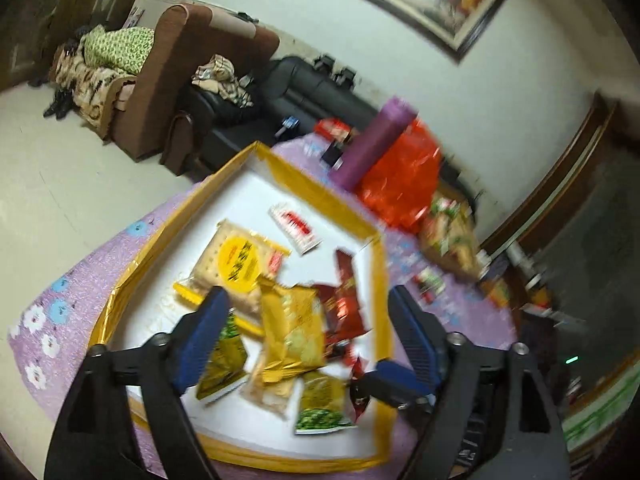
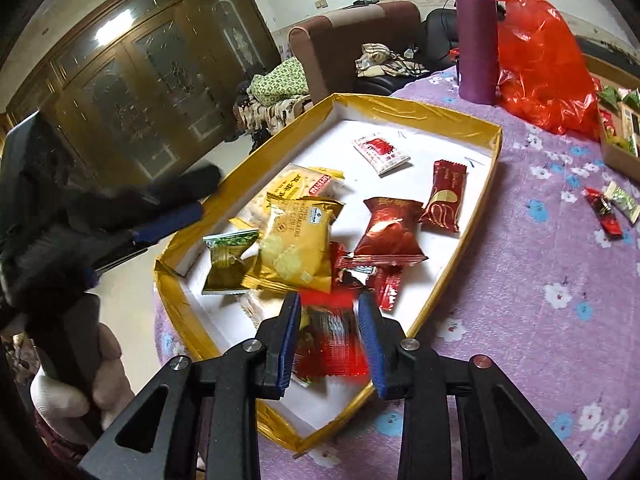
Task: Organize snacks
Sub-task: 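Carry the yellow cracker bag and a red candy into the white box, then grasp a green-wrapped sweet with the right gripper while the left grasps a red candy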
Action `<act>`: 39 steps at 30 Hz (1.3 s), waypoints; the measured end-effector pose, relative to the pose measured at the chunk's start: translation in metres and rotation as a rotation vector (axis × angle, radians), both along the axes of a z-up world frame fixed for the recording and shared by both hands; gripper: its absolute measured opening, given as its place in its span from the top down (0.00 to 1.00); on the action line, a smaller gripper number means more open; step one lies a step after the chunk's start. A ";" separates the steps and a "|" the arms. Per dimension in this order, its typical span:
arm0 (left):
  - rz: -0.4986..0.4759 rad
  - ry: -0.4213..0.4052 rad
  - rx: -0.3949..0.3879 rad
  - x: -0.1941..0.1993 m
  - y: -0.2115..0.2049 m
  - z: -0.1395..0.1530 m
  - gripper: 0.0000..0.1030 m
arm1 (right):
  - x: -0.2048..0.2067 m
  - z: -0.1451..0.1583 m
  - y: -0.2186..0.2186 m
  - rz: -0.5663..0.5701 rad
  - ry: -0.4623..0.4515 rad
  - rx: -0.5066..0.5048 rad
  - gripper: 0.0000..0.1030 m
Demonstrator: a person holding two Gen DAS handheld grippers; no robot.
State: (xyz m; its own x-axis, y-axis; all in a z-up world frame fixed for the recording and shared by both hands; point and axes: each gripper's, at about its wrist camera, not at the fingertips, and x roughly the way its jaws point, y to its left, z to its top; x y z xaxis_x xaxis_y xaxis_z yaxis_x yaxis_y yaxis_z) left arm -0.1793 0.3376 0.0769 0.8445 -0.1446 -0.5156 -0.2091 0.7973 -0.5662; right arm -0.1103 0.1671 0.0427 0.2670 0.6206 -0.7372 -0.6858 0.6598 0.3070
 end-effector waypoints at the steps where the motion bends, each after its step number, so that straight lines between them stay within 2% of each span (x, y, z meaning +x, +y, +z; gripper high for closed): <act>1: -0.002 -0.021 -0.024 -0.003 0.002 0.001 0.19 | 0.001 0.001 -0.002 -0.005 -0.001 0.004 0.66; 6: -0.074 -0.093 -0.145 -0.008 -0.001 0.001 0.19 | 0.004 0.011 -0.022 -0.047 -0.015 0.043 0.60; 8: -0.109 -0.088 -0.156 -0.006 -0.010 0.002 0.19 | 0.008 0.013 -0.037 -0.080 -0.013 0.061 0.57; 14: -0.222 -0.021 -0.070 0.006 -0.057 0.010 0.19 | 0.035 0.005 -0.109 -0.251 0.024 0.069 0.55; 17: -0.282 0.019 -0.050 0.014 -0.079 0.005 0.19 | 0.053 -0.001 -0.147 -0.351 0.049 0.069 0.53; 23: -0.345 0.064 -0.037 0.018 -0.101 -0.005 0.19 | 0.100 -0.006 -0.197 -0.501 0.016 0.017 0.53; 27: -0.363 0.077 -0.038 0.019 -0.106 -0.009 0.19 | 0.144 -0.004 -0.207 -0.567 -0.023 -0.014 0.53; 32: -0.391 0.104 -0.027 0.030 -0.116 -0.014 0.19 | 0.206 -0.005 -0.199 -0.609 -0.044 -0.050 0.53; 36: -0.408 0.130 -0.013 0.037 -0.123 -0.019 0.19 | 0.243 -0.013 -0.181 -0.575 -0.054 -0.090 0.53; 39: -0.411 0.141 -0.015 0.042 -0.126 -0.021 0.19 | 0.257 -0.024 -0.170 -0.538 -0.032 -0.114 0.52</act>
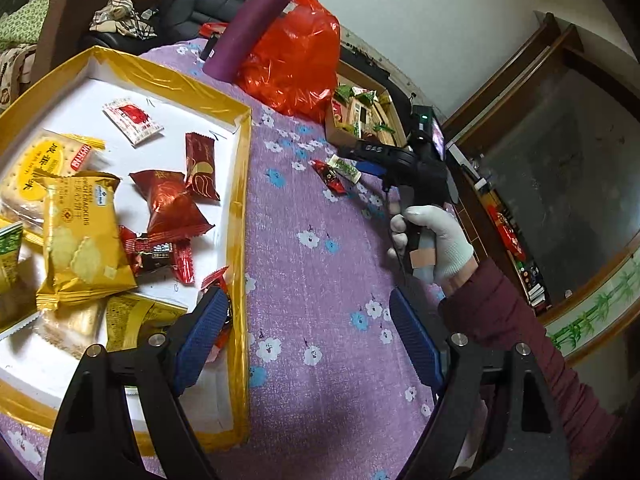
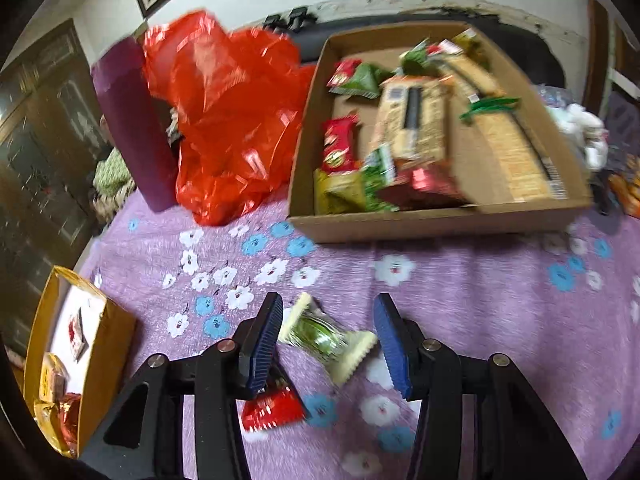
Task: Organize snacks
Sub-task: 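Grasp a green-wrapped sweet with the right gripper while the left grasps a red candy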
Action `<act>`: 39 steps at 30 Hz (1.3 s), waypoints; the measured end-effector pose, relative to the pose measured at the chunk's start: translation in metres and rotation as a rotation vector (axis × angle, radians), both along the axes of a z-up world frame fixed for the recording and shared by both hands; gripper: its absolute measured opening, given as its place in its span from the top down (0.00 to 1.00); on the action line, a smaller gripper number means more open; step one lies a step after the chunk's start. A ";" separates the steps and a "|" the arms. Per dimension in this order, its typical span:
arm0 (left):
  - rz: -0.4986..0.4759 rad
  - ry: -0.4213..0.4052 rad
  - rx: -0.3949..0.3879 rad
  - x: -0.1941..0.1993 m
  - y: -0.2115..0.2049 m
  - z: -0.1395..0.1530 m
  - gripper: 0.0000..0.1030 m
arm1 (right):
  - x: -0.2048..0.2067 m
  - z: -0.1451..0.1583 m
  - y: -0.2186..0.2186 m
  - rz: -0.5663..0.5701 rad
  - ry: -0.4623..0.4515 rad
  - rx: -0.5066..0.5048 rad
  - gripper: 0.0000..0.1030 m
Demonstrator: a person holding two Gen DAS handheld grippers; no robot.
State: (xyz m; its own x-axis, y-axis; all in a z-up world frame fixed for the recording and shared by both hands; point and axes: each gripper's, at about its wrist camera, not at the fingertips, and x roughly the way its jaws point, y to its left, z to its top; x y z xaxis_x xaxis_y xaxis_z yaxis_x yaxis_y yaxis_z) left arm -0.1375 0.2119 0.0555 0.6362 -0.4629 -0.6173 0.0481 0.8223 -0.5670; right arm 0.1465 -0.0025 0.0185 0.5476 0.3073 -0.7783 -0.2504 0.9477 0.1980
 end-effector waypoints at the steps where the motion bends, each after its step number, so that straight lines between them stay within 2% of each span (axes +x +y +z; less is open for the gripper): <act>1: 0.000 0.002 -0.001 0.001 0.000 -0.001 0.19 | 0.002 -0.004 0.004 0.015 0.011 -0.015 0.52; 3: 0.001 0.008 -0.004 0.002 0.000 -0.003 0.19 | -0.002 -0.012 0.013 0.054 0.028 -0.064 0.58; 5: -0.002 0.014 -0.009 0.004 -0.001 -0.004 0.19 | -0.017 -0.014 0.021 0.072 0.007 -0.160 0.74; 8: -0.009 0.011 -0.011 0.003 -0.003 -0.003 0.19 | -0.041 -0.014 0.024 0.110 0.013 -0.204 0.77; 11: -0.009 0.001 -0.011 0.000 -0.003 0.000 0.19 | -0.067 -0.013 0.015 0.130 0.033 -0.185 0.80; 14: -0.004 -0.008 -0.005 -0.005 -0.002 0.004 0.19 | -0.093 -0.011 -0.005 0.133 0.086 -0.100 0.80; 17: 0.001 -0.007 0.016 -0.003 -0.004 0.008 0.19 | -0.123 -0.008 -0.026 0.126 0.107 -0.056 0.80; 23: -0.041 -0.012 0.114 0.021 -0.035 0.023 0.19 | -0.156 -0.003 -0.067 0.051 0.019 -0.024 0.79; 30: -0.080 -0.016 0.211 0.100 -0.087 0.031 0.19 | -0.140 -0.004 -0.105 -0.014 -0.005 0.160 0.79; 32: -0.085 -0.002 0.260 0.125 -0.101 0.026 0.26 | -0.139 -0.001 -0.111 -0.023 -0.029 0.175 0.79; 33: -0.085 0.002 0.302 0.142 -0.110 0.022 0.35 | -0.140 0.000 -0.114 -0.026 -0.039 0.183 0.79; 34: -0.084 0.011 0.328 0.153 -0.114 0.018 0.38 | -0.139 0.000 -0.114 -0.025 -0.037 0.192 0.79; 37: -0.056 0.057 0.428 0.196 -0.126 0.000 0.40 | -0.139 -0.004 -0.119 -0.025 -0.018 0.225 0.79; 39: -0.052 0.089 0.466 0.217 -0.132 -0.013 0.40 | -0.138 -0.006 -0.121 -0.029 -0.013 0.235 0.79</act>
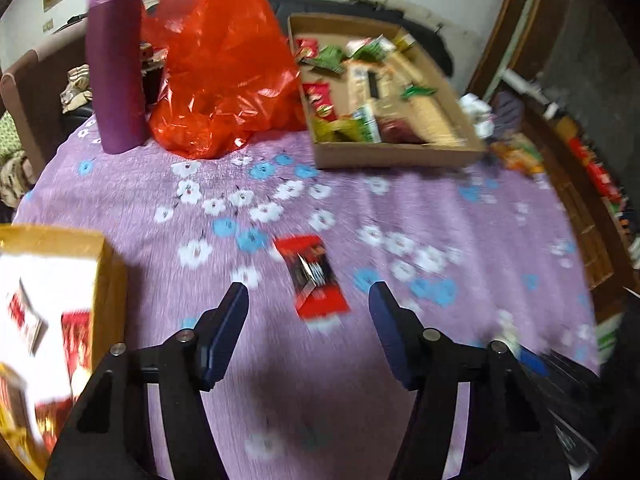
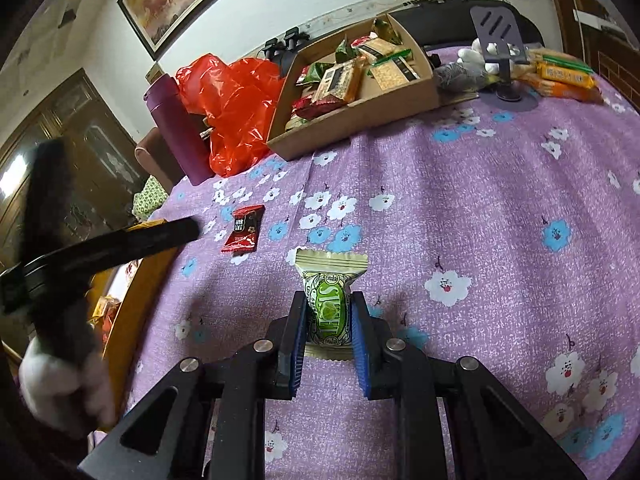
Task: Organize snacks
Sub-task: 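Grasp a green-wrapped sweet with the right gripper while the left grasps a red candy, then carry the red candy and green sweet into the white box and release both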
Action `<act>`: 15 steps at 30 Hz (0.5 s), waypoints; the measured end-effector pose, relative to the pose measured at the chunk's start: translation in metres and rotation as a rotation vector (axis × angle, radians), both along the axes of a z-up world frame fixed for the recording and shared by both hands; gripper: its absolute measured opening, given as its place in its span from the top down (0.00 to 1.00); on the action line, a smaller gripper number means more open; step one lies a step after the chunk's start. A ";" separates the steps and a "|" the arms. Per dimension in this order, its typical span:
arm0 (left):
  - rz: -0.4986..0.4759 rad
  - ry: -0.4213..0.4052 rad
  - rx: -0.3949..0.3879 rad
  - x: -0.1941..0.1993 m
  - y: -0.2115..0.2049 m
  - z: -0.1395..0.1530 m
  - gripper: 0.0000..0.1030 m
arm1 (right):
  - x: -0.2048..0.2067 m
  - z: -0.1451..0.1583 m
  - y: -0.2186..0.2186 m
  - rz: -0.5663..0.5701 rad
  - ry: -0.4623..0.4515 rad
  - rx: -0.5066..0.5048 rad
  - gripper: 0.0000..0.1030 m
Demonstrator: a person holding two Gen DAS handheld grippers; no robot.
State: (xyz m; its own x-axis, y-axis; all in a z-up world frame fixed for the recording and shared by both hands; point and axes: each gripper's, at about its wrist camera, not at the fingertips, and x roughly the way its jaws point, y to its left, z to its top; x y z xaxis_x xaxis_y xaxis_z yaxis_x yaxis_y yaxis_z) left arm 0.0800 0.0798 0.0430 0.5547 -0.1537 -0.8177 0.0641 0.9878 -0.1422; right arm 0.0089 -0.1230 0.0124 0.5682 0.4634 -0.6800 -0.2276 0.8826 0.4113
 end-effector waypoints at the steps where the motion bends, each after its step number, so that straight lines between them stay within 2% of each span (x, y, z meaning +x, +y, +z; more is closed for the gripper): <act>1: -0.007 0.013 0.007 0.006 -0.002 -0.005 0.40 | 0.000 0.000 -0.001 -0.001 0.001 0.008 0.79; 5: -0.043 0.061 0.092 0.027 -0.013 -0.028 0.40 | 0.003 0.000 -0.005 -0.009 0.003 0.024 0.79; 6: -0.057 0.041 0.136 0.029 -0.018 -0.030 0.40 | 0.002 -0.001 -0.005 -0.011 0.006 0.029 0.79; 8: -0.081 0.027 0.160 0.030 -0.021 -0.031 0.41 | 0.003 -0.003 -0.006 -0.012 0.013 0.032 0.79; 9: -0.086 0.024 0.151 0.029 -0.020 -0.030 0.52 | 0.003 -0.003 -0.005 -0.012 0.014 0.029 0.79; 10: -0.093 0.015 0.140 0.027 -0.018 -0.029 0.74 | 0.003 -0.004 -0.005 -0.013 0.013 0.025 0.79; 11: -0.097 0.013 0.142 0.025 -0.018 -0.029 0.78 | 0.003 -0.004 -0.004 -0.014 0.011 0.019 0.79; 15: -0.086 0.000 0.125 0.014 -0.010 -0.026 0.78 | 0.003 -0.007 -0.003 -0.022 0.011 0.003 0.79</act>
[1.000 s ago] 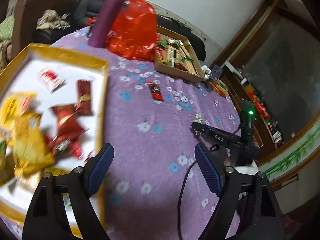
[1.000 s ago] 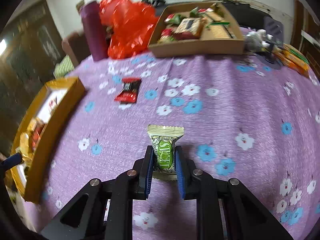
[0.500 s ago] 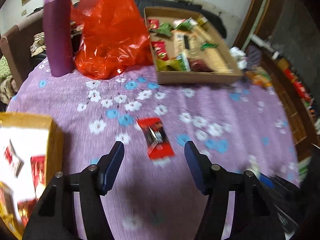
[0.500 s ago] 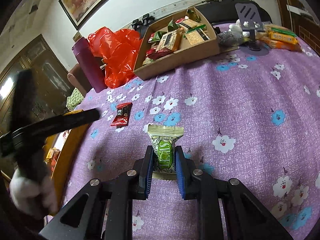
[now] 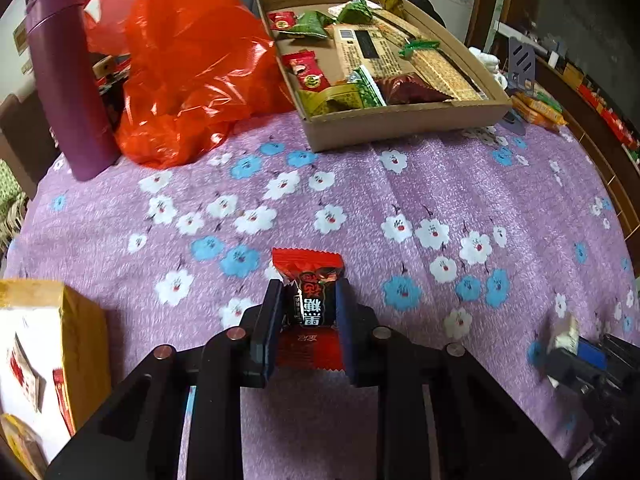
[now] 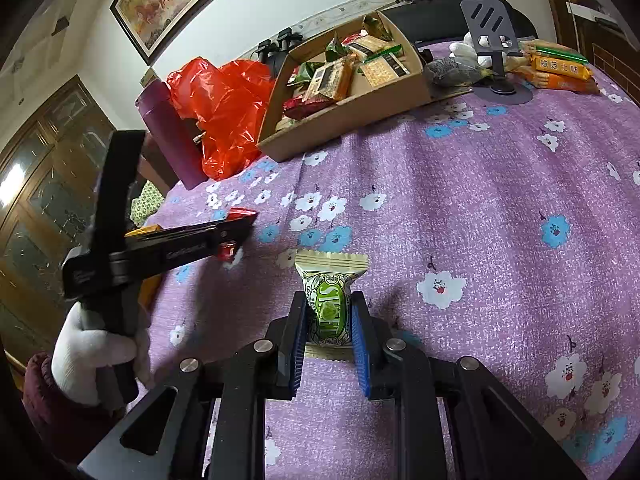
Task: Organize snacks
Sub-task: 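Carry the red candy and green sweet into the white box and release both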
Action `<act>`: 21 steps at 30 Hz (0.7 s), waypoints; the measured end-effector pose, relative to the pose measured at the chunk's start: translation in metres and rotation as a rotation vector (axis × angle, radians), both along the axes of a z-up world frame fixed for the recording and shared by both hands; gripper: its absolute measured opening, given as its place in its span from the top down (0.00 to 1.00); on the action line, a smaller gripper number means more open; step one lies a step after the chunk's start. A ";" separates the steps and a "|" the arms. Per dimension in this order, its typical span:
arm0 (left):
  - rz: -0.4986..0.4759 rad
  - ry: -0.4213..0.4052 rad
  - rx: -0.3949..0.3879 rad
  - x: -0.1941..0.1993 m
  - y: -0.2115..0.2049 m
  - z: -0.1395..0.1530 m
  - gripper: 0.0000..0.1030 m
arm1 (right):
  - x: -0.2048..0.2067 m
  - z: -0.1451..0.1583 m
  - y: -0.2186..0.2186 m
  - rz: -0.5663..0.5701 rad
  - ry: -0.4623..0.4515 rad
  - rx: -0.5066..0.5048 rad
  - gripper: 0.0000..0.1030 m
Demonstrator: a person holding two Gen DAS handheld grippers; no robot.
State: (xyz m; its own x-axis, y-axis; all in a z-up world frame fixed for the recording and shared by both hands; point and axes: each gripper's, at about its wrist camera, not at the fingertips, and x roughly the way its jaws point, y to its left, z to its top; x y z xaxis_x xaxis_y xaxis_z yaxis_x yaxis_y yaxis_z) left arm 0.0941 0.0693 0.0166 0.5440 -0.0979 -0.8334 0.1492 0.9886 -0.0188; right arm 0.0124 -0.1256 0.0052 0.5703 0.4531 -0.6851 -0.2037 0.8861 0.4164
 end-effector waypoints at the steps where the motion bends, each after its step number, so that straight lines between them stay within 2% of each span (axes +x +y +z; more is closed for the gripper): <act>1: 0.004 -0.005 -0.012 -0.004 0.004 0.003 0.78 | 0.000 -0.001 0.000 -0.004 0.002 -0.003 0.79; 8: 0.037 -0.048 -0.138 -0.035 0.038 0.034 0.78 | -0.003 0.000 0.000 -0.001 -0.019 0.005 0.79; 11: 0.066 -0.075 -0.183 -0.052 0.066 0.055 0.78 | -0.007 0.002 0.002 0.010 -0.039 0.015 0.79; 17: 0.179 -0.139 -0.201 -0.084 0.137 0.086 0.78 | -0.014 0.005 0.013 0.029 -0.064 -0.002 0.79; 21: 0.260 -0.142 -0.196 -0.099 0.188 0.085 0.77 | -0.021 0.016 0.030 0.044 -0.093 -0.043 0.79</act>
State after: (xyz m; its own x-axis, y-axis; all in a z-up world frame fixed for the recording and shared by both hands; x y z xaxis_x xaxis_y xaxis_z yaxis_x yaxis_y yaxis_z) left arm -0.0045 0.2573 0.1020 0.6808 -0.0910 -0.7268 -0.0927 0.9736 -0.2087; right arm -0.0083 -0.0957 0.0217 0.6126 0.4508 -0.6492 -0.2790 0.8919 0.3560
